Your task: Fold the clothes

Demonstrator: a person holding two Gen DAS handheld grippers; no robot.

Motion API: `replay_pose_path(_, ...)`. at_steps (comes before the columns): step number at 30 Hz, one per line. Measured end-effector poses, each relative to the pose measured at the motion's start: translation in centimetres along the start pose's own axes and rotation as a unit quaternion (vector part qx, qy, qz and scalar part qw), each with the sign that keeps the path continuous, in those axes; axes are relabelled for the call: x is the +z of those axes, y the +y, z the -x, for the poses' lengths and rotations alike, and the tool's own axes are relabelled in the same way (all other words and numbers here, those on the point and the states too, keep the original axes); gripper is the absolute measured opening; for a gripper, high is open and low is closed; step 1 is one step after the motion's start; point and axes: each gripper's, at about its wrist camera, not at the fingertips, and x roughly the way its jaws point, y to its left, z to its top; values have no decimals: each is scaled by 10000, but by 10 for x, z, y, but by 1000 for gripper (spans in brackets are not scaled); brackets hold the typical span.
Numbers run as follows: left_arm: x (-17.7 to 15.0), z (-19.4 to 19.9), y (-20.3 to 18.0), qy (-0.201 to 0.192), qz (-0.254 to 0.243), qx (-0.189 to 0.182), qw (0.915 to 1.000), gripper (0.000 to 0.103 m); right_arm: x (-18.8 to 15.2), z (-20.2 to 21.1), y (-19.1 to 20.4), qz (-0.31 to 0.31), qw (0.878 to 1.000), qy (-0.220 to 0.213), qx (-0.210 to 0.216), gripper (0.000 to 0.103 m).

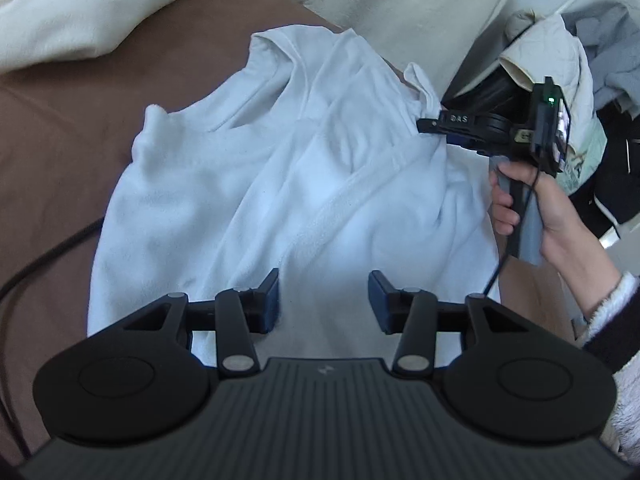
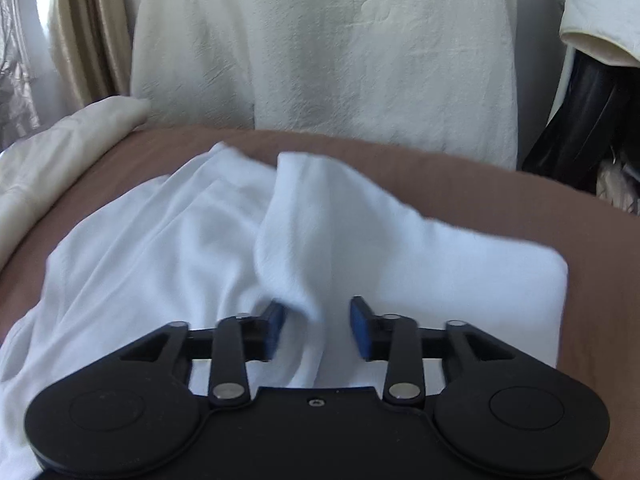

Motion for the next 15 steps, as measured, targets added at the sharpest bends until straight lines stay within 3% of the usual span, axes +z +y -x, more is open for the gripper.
replay_pose_path(1, 1, 1, -1, -18, -96, 49, 9999, 18, 2, -4, 0, -19, 10000, -69, -6, 41)
replay_pose_path(2, 1, 2, -3, -30, -221, 129, 9997, 1, 4, -8, 1, -39, 9999, -139, -9, 26)
replay_pose_path(3, 2, 5, -4, -65, -261, 168, 9995, 1, 5, -6, 0, -98, 9998, -192, -6, 13)
replay_pose_path(4, 3, 10, -3, -132, -180, 145, 9996, 1, 5, -3, -2, -223, 9994, -282, -23, 7)
replay_pose_path(9, 8, 39, -9, -527, -146, -32, 9985, 1, 10, 51, -10, -344, 9925, -1157, -212, 7)
replay_pose_path(15, 6, 49, -30, -859, -516, 188, 9948, 1, 22, 101, -13, -247, 9814, -1894, -179, 7)
